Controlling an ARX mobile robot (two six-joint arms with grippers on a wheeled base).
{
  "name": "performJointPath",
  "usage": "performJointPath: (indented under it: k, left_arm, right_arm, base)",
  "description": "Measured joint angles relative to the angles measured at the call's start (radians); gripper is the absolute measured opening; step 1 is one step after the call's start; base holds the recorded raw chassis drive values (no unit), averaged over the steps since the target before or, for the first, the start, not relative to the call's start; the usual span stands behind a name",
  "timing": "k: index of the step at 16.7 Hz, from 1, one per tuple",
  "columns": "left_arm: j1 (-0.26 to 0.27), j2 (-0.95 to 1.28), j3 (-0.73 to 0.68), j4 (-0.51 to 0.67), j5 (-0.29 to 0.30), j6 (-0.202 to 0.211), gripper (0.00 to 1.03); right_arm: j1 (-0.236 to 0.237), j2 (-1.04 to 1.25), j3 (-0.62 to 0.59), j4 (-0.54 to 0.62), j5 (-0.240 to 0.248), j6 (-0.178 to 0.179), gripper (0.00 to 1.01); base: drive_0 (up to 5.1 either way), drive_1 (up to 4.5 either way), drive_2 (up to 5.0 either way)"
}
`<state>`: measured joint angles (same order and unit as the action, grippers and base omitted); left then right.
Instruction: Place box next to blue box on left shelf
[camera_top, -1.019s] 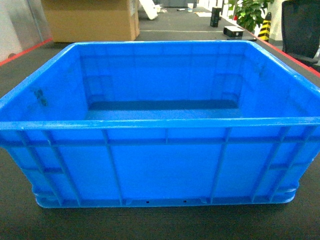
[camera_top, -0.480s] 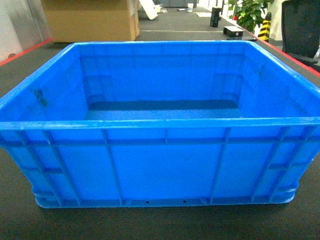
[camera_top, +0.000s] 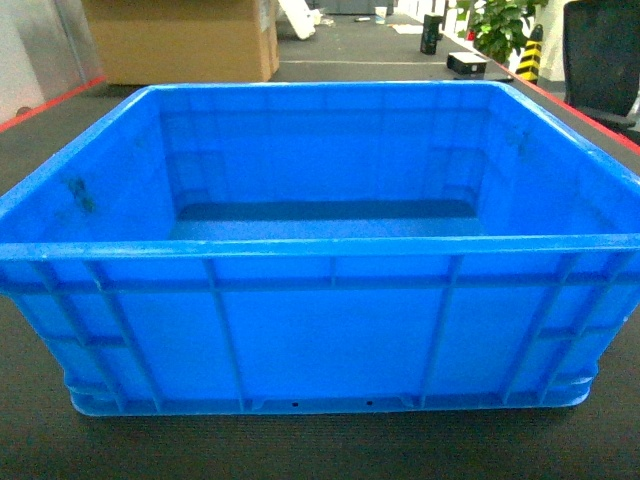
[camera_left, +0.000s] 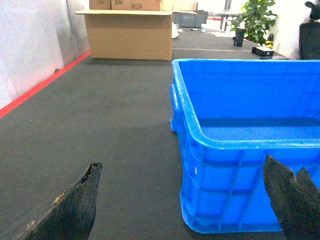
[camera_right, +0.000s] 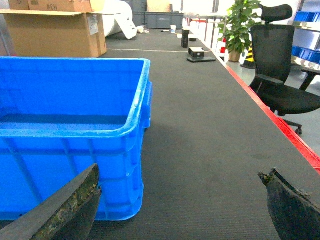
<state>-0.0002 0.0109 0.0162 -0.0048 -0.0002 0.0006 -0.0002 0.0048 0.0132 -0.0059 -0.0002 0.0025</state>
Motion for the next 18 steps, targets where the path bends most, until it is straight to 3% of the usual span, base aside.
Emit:
performJointPath:
  k: [18]
  left_arm:
    - [0.0,0.0,0.0,0.0,0.0,0.0,0.98]
  right_arm:
    - [0.0,0.0,0.0,0.0,0.0,0.0,0.98]
  base:
    - [0.0,0.0,0.0]
